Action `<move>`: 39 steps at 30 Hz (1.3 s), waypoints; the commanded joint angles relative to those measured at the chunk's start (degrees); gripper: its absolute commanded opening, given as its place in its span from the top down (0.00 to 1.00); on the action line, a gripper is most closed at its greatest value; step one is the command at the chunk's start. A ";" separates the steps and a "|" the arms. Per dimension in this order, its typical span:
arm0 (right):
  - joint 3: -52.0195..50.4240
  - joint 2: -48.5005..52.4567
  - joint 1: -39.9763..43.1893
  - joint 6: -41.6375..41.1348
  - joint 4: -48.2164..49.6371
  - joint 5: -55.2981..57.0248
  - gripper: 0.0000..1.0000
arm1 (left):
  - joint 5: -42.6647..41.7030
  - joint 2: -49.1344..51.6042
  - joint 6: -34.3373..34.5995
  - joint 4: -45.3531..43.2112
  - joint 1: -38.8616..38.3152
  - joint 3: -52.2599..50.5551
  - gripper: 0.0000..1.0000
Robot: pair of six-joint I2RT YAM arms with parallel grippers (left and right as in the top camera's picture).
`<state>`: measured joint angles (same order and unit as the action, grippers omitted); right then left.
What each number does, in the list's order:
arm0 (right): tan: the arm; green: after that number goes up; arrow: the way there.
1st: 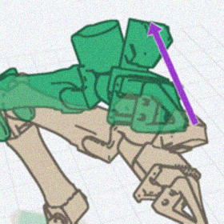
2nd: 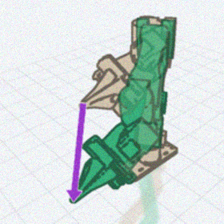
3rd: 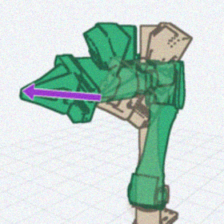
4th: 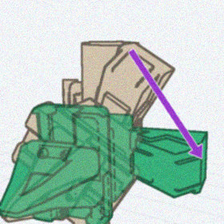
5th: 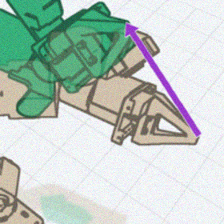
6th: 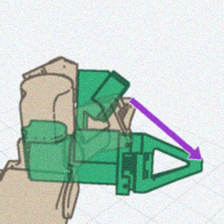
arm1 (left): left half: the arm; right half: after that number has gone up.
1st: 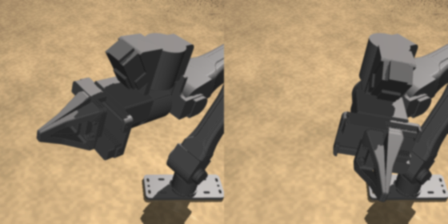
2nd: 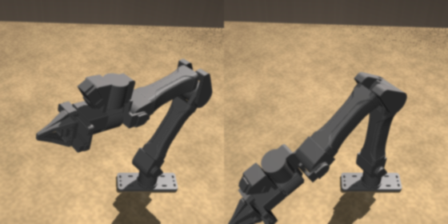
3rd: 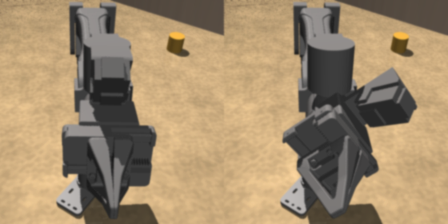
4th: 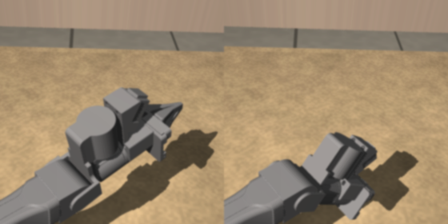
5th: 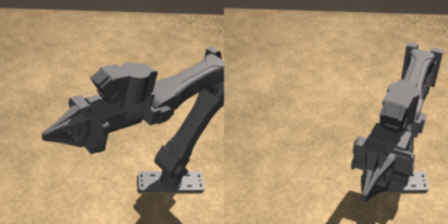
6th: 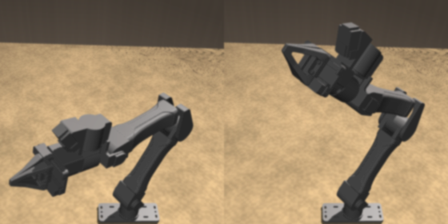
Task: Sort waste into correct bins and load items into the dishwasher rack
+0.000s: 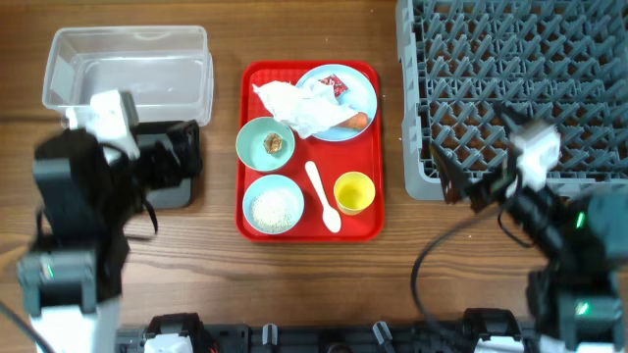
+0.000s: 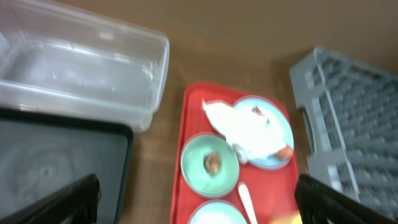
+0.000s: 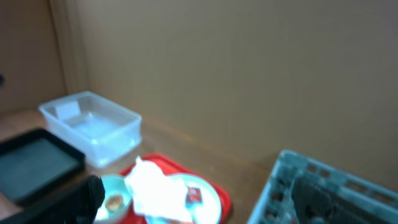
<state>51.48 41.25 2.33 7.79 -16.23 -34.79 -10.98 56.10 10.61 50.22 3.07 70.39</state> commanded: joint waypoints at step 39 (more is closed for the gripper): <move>35.82 44.13 -0.04 -6.86 -29.59 -25.59 0.00 | 13.38 61.68 -2.91 -11.61 -26.08 28.22 0.00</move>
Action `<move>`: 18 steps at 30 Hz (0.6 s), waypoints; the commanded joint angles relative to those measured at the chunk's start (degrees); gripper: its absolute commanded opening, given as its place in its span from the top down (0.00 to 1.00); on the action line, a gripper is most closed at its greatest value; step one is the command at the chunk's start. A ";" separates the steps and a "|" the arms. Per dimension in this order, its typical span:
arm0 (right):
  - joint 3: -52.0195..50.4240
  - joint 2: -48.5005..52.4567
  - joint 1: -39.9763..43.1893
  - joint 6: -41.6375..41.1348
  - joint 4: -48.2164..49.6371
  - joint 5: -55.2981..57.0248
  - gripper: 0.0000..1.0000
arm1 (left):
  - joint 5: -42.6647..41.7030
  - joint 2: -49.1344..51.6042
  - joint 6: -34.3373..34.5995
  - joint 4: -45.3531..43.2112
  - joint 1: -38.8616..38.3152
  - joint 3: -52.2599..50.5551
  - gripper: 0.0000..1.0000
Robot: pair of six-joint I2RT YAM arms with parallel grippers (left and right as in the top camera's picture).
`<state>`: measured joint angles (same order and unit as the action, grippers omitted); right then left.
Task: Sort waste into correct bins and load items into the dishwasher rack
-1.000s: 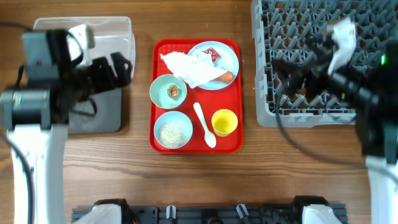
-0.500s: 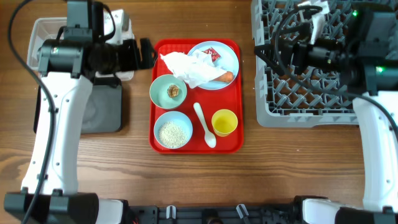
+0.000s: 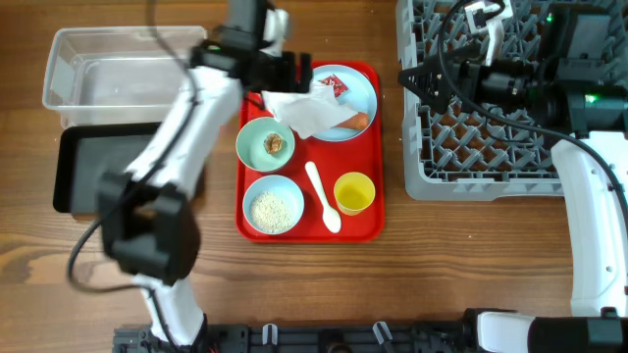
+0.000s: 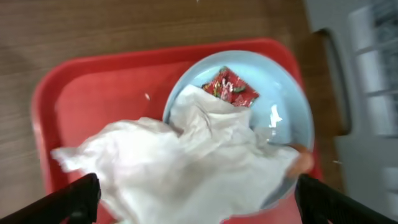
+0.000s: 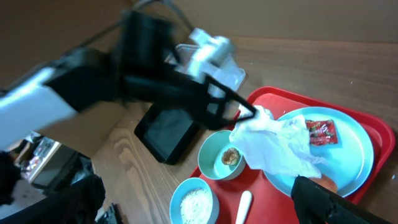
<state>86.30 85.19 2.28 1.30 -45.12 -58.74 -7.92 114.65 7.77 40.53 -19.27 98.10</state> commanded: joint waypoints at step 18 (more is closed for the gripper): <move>1.01 0.20 -0.02 0.20 -4.70 0.94 0.00 | 12.52 14.82 3.19 -10.64 -8.63 0.48 0.00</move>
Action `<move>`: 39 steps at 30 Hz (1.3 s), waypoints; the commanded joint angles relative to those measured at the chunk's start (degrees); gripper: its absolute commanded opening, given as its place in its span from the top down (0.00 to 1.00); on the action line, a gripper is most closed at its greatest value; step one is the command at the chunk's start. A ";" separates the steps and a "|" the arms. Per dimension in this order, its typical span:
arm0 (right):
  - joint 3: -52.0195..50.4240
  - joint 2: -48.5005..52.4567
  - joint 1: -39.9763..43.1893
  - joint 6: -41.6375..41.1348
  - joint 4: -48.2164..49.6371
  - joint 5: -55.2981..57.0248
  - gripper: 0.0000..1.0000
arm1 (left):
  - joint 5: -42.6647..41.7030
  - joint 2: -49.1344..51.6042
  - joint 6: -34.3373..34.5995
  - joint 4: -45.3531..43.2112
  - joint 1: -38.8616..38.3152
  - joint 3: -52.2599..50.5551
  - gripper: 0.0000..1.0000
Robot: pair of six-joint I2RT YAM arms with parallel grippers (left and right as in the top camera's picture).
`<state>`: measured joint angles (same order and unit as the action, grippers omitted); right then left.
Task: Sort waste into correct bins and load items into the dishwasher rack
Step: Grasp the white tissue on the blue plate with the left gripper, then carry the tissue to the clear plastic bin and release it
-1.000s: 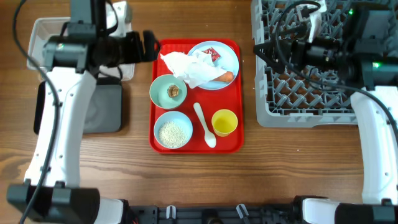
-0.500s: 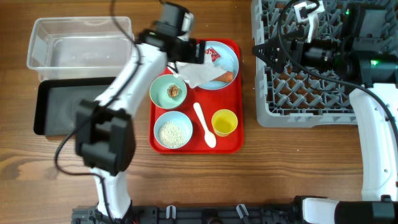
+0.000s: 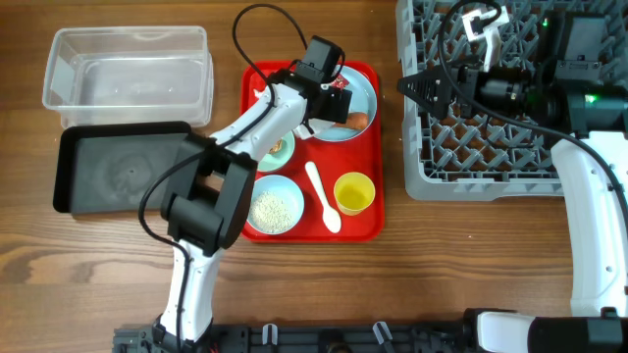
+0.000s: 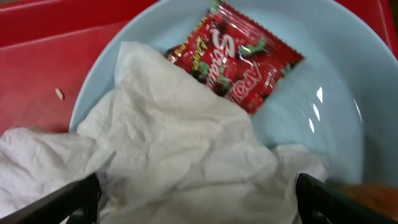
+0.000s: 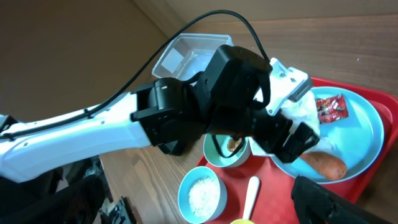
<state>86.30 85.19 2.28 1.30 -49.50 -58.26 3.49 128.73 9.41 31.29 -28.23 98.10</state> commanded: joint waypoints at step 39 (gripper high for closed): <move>1.01 0.20 -0.02 -0.13 -1.73 0.44 0.00 | 0.48 -29.29 1.33 9.55 17.57 1.22 0.96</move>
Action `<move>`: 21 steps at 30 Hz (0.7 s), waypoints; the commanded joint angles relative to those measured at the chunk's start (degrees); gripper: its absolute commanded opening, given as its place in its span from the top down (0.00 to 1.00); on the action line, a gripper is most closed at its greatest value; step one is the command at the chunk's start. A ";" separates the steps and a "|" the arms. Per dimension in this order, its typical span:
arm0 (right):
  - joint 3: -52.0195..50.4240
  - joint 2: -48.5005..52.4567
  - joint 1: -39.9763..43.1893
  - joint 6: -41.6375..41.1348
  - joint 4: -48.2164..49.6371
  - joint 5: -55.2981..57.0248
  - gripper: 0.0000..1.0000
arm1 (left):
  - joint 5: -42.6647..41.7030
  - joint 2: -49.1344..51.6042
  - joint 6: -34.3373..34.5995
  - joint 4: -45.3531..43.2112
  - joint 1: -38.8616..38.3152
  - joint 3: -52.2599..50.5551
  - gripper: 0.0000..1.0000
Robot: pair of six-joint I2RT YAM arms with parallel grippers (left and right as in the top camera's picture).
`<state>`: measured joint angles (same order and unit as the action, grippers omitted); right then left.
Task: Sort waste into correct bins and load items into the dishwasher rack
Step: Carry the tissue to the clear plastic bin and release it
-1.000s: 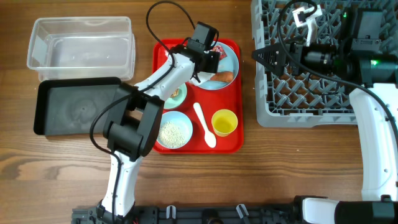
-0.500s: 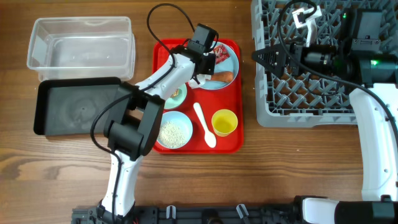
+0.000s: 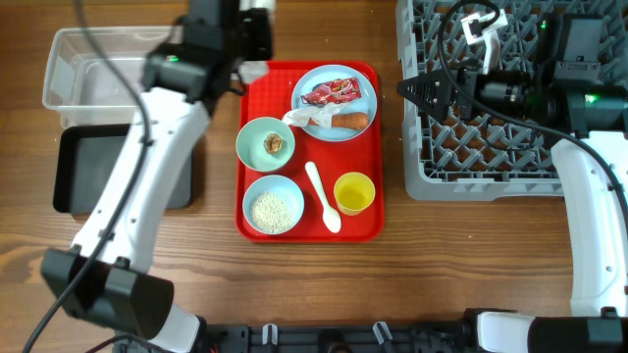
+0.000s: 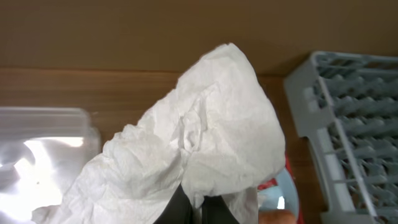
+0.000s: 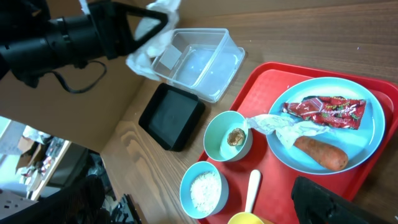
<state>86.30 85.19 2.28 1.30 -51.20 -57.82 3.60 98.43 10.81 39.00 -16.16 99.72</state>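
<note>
My left gripper (image 4: 194, 208) is shut on a crumpled white napkin (image 4: 205, 137), held in the air by the red tray's (image 3: 368, 221) far left corner, next to the clear bin (image 3: 128, 74). The napkin (image 5: 152, 31) also shows in the right wrist view. On the tray, a light blue plate (image 3: 365, 83) carries a red wrapper (image 3: 331, 91), an orange carrot-like piece (image 3: 351, 122) and a small white paper scrap (image 3: 302, 118). My right gripper (image 3: 407, 88) hangs open at the left edge of the grey dishwasher rack (image 3: 510, 98).
The tray also holds a green bowl with a food scrap (image 3: 266, 144), a blue bowl of rice (image 3: 273, 205), a white spoon (image 3: 321, 196) and a yellow cup (image 3: 354, 192). A black bin (image 3: 98, 167) lies in front of the clear one.
My left gripper was low over the plate at the napkin. Now it is raised and further left, with the napkin in it. A small white scrap stays at the plate's edge. The right arm has not moved.
Both arms first stood near the table's front edge. Then the left gripper was over the napkin on the plate, and the right arm was over the rack. The left gripper then sat close on the napkin, and now holds it up beside the clear bin.
</note>
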 commanded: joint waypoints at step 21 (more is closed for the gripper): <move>0.98 0.22 -0.02 -0.22 -0.31 0.02 0.00 | -0.59 21.09 -4.20 -7.23 25.35 -0.42 0.00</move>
<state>86.30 85.19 2.28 1.30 -51.44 -57.82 3.57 120.46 7.55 32.71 9.39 99.24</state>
